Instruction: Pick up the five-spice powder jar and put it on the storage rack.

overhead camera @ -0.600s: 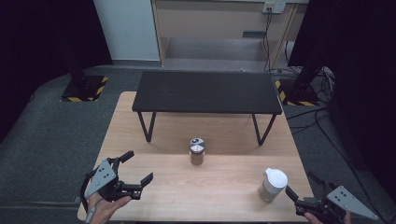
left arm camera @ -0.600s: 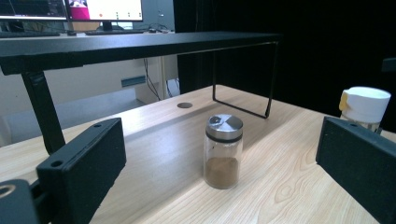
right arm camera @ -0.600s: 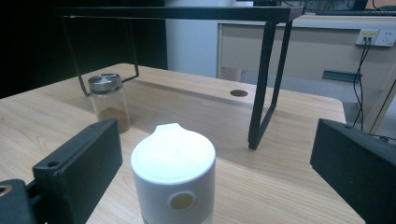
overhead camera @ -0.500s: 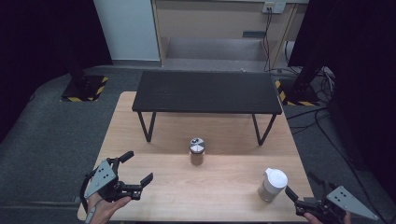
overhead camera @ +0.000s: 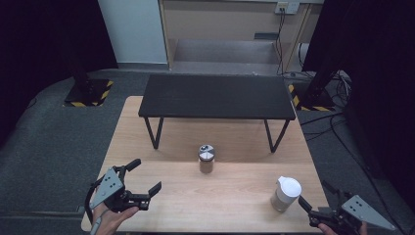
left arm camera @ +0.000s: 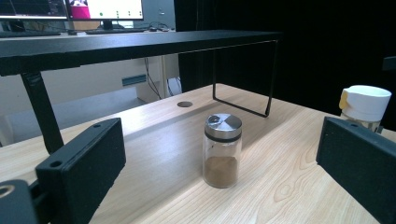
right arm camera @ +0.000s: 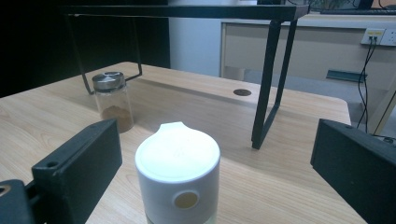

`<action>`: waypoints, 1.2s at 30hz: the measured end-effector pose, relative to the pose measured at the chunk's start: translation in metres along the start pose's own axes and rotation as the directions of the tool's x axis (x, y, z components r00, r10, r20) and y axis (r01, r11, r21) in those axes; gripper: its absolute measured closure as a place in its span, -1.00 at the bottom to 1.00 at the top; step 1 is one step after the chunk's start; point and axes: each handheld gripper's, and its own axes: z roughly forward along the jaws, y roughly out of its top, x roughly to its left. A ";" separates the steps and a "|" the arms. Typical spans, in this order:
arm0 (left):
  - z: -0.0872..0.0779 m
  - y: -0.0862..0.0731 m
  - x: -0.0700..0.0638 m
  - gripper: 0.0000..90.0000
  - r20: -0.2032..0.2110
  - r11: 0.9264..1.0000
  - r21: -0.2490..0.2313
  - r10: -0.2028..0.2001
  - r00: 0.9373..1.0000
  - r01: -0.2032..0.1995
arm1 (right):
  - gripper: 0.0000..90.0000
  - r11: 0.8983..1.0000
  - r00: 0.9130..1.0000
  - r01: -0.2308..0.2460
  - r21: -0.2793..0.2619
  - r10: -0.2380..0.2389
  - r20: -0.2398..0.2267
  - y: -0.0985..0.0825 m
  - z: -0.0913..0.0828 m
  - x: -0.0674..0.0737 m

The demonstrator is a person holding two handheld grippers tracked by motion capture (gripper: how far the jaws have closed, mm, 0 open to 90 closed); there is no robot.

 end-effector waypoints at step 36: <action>-0.009 0.090 0.018 -1.00 0.139 0.970 0.234 0.041 0.989 -0.073 | -0.97 1.000 1.000 -0.015 -0.004 0.015 -0.007 -0.001 0.001 -0.002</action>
